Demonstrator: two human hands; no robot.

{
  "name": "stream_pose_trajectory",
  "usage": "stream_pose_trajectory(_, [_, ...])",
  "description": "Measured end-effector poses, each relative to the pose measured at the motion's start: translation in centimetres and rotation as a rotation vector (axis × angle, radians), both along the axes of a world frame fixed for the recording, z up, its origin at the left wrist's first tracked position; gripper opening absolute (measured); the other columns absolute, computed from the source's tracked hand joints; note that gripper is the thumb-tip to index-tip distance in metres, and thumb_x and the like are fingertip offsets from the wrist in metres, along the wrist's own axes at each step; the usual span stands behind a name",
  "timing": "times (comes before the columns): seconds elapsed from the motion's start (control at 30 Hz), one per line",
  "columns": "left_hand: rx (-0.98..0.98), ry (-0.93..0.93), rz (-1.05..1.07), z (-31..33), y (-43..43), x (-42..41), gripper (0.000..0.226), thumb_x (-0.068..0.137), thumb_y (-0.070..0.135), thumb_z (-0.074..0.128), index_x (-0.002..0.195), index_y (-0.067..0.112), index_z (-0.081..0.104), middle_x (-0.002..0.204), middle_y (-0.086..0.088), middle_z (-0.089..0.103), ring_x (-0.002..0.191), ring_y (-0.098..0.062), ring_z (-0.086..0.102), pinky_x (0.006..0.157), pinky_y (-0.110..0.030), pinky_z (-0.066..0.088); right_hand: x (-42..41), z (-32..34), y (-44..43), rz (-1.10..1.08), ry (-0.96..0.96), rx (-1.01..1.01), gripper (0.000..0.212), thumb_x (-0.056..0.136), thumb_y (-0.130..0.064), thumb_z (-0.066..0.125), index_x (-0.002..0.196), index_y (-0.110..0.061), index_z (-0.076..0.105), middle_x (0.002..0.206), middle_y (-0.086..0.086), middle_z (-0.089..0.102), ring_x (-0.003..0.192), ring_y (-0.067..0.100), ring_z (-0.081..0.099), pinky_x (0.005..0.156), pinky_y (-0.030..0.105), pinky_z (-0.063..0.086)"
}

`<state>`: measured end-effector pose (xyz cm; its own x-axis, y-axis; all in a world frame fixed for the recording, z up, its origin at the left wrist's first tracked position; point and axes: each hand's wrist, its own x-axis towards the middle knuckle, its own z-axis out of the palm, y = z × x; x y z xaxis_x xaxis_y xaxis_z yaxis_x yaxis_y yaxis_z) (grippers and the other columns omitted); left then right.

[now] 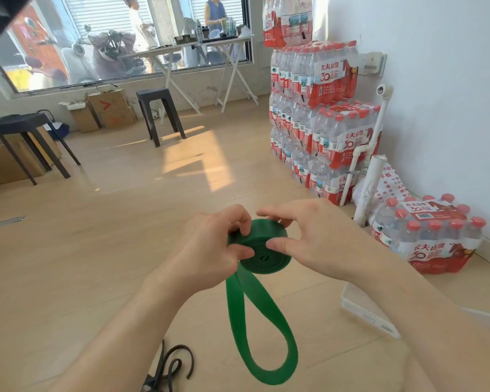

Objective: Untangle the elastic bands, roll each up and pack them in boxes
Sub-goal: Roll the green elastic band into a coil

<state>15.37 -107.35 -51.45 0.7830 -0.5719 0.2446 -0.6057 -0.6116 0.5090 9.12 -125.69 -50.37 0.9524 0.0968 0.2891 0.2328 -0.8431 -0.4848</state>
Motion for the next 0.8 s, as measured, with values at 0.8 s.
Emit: stream_pose_trajectory(0.8, [-0.173, 0.159, -0.024, -0.2, -0.3, 0.5, 0.039, 0.069, 0.016, 0.082, 0.079, 0.024, 0.046, 0.079, 0.007, 0.072, 0.084, 0.001, 0.064, 0.073, -0.032, 0.055, 0.4, -0.7, -0.8, -0.052, 0.065, 0.297, 0.032, 0.078, -0.012, 0.077, 0.095, -0.033, 0.059, 0.085, -0.022, 0.061, 0.086, -0.005, 0.057, 0.078, 0.010, 0.043])
